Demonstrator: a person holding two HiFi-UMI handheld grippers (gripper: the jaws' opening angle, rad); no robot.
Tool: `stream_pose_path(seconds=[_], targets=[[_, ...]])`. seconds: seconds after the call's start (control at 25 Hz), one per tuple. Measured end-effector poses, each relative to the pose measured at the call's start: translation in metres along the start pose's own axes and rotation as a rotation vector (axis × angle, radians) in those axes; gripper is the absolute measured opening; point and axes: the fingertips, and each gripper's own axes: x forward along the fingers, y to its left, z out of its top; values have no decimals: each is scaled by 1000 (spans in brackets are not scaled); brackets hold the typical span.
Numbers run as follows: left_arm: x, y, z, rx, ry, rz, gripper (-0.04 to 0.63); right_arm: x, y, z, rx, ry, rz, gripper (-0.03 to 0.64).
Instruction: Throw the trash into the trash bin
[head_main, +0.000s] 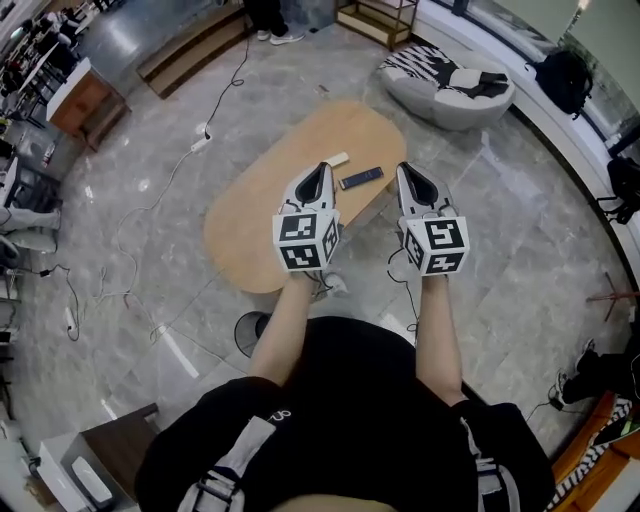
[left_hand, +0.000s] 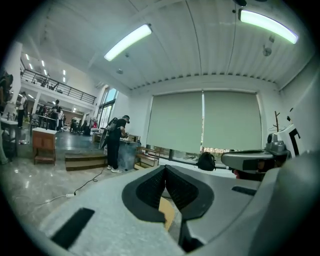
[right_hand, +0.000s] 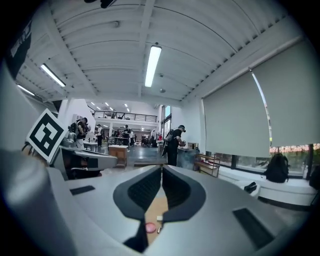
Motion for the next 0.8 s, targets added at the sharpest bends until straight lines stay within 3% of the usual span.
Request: stream_pose_path(seconds=[0.36, 0.56, 0.8], targets=[[93, 86, 11, -5, 5, 48, 6, 138, -14, 9, 8, 6, 60, 12], [113, 119, 12, -3, 21, 74, 6, 180, -8, 6, 5, 15, 94, 12], [119, 141, 36, -3, -18, 97, 6, 210, -3, 24, 6, -1, 125, 12]])
